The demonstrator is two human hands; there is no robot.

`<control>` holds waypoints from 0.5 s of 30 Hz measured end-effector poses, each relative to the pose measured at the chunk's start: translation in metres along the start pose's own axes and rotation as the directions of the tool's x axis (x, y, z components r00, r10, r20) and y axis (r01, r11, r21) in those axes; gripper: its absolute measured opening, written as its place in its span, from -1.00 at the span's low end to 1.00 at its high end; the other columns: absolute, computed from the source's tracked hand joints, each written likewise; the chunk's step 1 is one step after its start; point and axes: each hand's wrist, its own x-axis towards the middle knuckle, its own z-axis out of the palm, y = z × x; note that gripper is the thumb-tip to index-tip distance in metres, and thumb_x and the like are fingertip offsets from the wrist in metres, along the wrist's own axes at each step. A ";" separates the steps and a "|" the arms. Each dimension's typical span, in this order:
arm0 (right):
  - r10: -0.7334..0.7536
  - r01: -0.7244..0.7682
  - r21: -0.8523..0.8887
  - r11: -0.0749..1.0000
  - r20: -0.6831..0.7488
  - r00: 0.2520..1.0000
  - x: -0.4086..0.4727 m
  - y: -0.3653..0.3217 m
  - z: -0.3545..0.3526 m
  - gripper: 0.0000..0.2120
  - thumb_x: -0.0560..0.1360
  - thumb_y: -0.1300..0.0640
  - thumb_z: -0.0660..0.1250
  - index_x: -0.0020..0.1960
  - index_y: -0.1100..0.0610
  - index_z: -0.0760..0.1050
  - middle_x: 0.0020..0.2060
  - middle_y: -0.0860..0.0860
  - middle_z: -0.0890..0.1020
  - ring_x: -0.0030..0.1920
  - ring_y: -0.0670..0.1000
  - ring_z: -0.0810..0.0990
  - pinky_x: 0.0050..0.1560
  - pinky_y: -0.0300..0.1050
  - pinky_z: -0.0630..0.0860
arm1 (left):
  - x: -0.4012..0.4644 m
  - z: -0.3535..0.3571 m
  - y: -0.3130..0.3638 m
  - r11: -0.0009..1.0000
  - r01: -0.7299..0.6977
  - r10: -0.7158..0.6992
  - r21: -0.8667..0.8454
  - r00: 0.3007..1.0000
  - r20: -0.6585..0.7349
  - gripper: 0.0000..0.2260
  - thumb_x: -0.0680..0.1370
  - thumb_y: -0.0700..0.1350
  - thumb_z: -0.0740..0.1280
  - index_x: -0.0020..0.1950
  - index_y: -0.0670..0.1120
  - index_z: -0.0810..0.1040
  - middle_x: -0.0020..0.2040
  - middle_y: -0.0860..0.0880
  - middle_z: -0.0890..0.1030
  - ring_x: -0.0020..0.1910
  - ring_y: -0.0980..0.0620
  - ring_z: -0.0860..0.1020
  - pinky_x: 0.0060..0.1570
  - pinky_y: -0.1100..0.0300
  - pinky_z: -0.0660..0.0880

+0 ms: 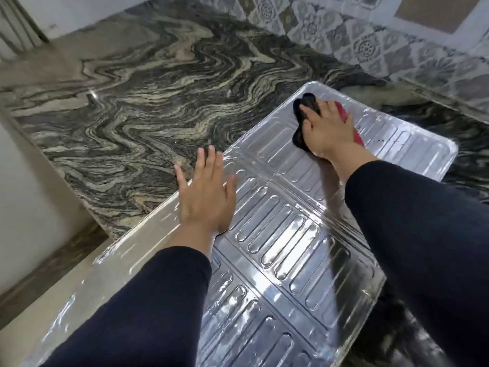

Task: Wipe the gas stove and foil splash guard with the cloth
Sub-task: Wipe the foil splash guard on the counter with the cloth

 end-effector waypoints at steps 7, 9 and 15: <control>-0.251 0.253 0.053 0.966 -0.046 0.967 -0.098 -0.041 0.017 -0.55 0.60 -0.07 -0.08 0.49 -0.20 0.10 0.55 -0.01 0.05 0.55 0.06 -0.09 0.50 0.19 -0.18 | 0.002 0.003 0.000 1.000 0.026 -0.026 0.010 1.000 0.005 -0.43 0.61 0.16 -0.28 0.57 -0.07 -0.15 0.59 0.02 -0.18 0.54 0.06 -0.27 0.46 -0.24 -0.29; -0.299 0.301 0.050 0.952 -0.035 0.954 -0.126 -0.026 0.016 -0.56 0.60 -0.09 -0.07 0.47 -0.24 0.11 0.55 -0.05 0.06 0.55 0.03 -0.08 0.49 0.20 -0.17 | 0.002 0.002 0.000 1.000 0.017 -0.018 0.010 1.000 0.009 -0.43 0.61 0.16 -0.28 0.57 -0.06 -0.15 0.58 0.03 -0.18 0.54 0.06 -0.27 0.46 -0.24 -0.29; -0.055 0.055 -0.004 0.998 -0.056 0.997 -0.151 0.061 0.004 -0.56 0.60 -0.10 -0.06 0.47 -0.27 0.08 0.55 -0.07 0.04 0.55 -0.02 -0.09 0.47 0.27 -0.19 | 0.001 -0.001 -0.002 1.000 -0.022 0.021 0.005 0.999 0.027 -0.41 0.60 0.19 -0.29 0.58 -0.06 -0.13 0.58 0.03 -0.18 0.54 0.06 -0.27 0.45 -0.25 -0.29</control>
